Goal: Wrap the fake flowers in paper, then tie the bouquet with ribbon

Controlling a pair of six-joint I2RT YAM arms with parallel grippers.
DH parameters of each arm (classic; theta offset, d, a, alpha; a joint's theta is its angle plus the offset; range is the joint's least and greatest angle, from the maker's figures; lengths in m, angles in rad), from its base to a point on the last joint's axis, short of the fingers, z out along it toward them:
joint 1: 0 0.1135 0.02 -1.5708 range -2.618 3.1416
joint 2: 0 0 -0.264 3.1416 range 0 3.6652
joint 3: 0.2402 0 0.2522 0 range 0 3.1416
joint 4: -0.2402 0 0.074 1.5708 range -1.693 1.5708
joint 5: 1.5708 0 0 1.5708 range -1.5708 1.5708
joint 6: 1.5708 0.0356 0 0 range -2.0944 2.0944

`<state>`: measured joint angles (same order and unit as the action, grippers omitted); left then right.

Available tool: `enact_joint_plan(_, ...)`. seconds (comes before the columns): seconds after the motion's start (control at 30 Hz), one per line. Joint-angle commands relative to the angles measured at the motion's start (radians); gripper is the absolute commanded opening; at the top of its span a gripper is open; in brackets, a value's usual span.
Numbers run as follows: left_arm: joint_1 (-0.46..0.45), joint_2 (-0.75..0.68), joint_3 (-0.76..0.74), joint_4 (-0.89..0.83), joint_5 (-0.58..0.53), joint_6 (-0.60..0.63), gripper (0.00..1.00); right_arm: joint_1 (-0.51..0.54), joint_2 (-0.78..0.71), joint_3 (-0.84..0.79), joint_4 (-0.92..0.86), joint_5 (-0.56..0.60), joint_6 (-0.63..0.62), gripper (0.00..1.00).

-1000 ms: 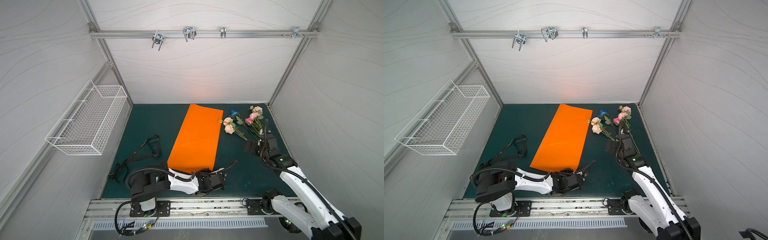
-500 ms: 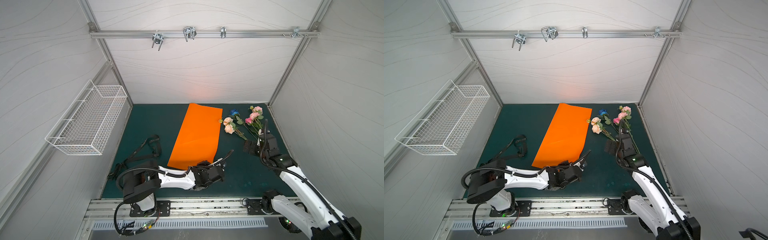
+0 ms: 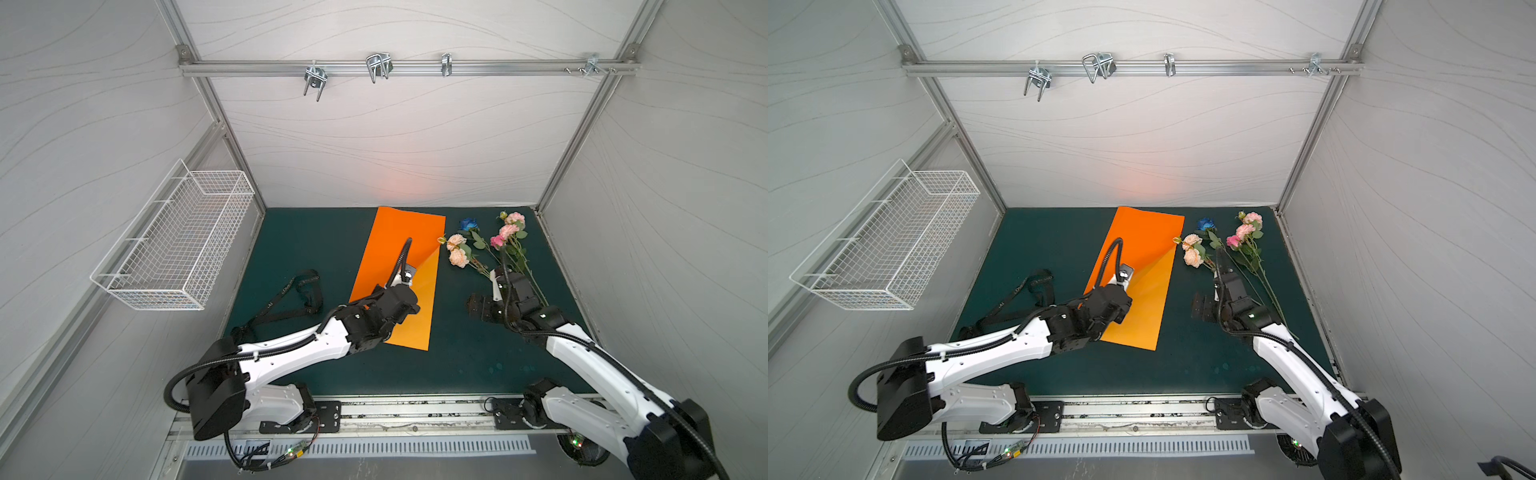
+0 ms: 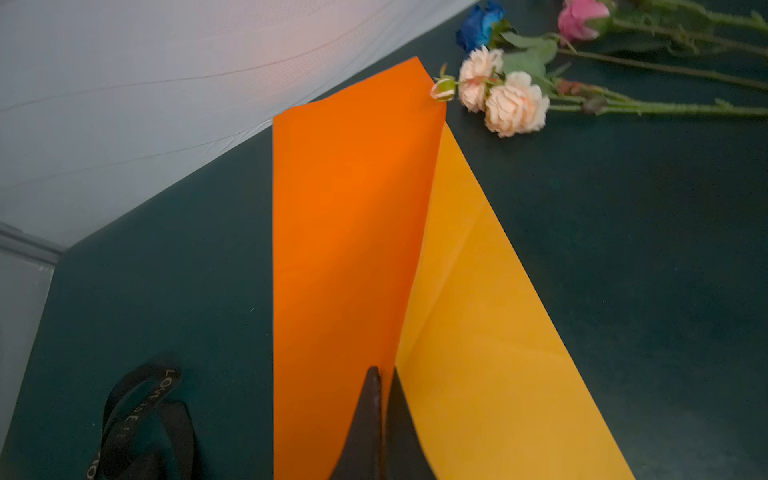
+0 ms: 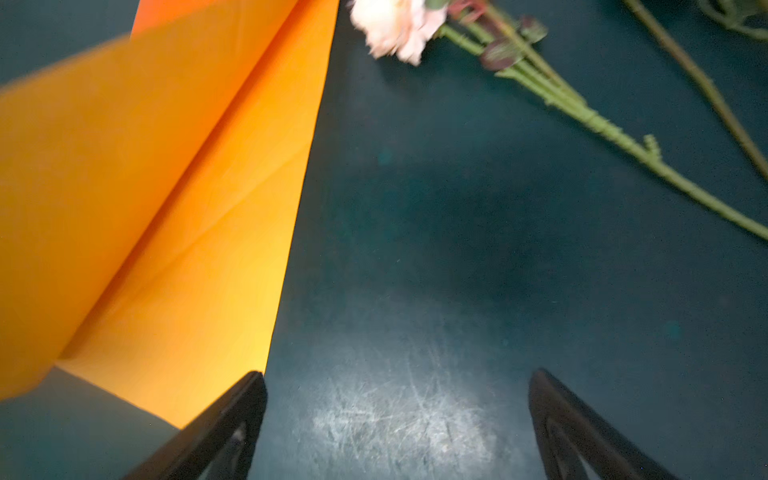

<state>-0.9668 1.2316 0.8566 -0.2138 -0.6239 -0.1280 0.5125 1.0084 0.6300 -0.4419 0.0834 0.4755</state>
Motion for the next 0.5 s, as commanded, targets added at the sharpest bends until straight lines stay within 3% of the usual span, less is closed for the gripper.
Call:
enact_joint_plan(0.0, 0.038, -0.082, 0.024, -0.039, 0.044, -0.127, 0.00, 0.091, 0.090, 0.039, 0.033, -0.010, 0.012, 0.99)
enact_joint_plan(0.3, 0.098, -0.249, 0.046, -0.016, 0.131, -0.213, 0.00, 0.145, 0.308, 0.055, 0.203, -0.224, 0.155, 0.99)
enact_joint_plan(0.47, 0.164, -0.260, 0.055, -0.029, 0.141, -0.305, 0.00, 0.166, 0.363, 0.114, 0.145, -0.142, 0.103, 0.99)
